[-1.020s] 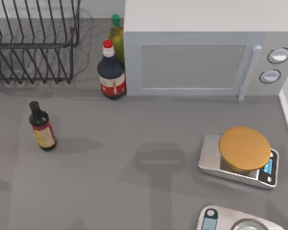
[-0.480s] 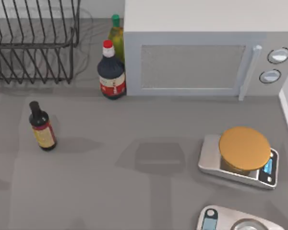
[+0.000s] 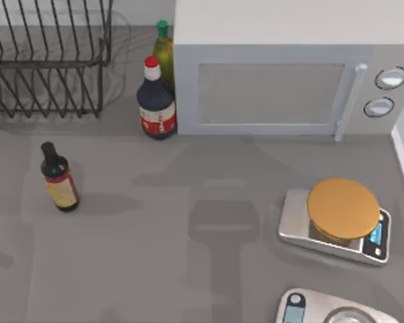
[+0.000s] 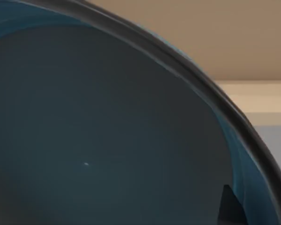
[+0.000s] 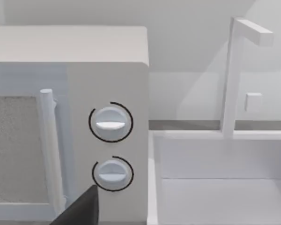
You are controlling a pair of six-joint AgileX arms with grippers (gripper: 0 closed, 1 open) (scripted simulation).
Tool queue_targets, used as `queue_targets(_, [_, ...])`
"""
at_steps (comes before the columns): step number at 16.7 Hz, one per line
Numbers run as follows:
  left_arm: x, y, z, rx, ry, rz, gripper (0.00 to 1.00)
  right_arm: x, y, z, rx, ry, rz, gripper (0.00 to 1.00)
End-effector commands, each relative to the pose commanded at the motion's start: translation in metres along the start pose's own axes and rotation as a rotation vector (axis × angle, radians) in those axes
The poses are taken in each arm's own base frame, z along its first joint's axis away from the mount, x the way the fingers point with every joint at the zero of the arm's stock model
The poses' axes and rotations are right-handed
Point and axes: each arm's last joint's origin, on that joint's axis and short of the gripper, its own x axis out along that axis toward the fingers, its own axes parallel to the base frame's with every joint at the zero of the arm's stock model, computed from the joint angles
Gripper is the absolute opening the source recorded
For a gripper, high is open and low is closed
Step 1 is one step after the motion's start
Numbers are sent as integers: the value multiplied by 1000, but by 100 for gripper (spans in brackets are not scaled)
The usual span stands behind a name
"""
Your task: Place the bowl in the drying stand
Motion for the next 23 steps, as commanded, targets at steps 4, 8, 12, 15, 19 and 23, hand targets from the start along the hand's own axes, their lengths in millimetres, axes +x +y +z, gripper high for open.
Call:
queue_targets(4, [36,-5,-64,2,-14,5,0,0,0,0,0,0,0,100])
queue_targets(8, [46,-10,-102,-4,5,8,0,0,0,0,0,0,0,100])
queue_targets(12, [46,-10,-104,-4,5,8,0,0,0,0,0,0,0,100])
queue_targets(15, [46,-10,-104,-4,5,8,15,0,0,0,0,0,0,100])
queue_targets(19, [46,-10,-104,-4,5,8,45,0,0,0,0,0,0,100])
queue_targets(23, [46,-10,-104,-4,5,8,75,0,0,0,0,0,0,100])
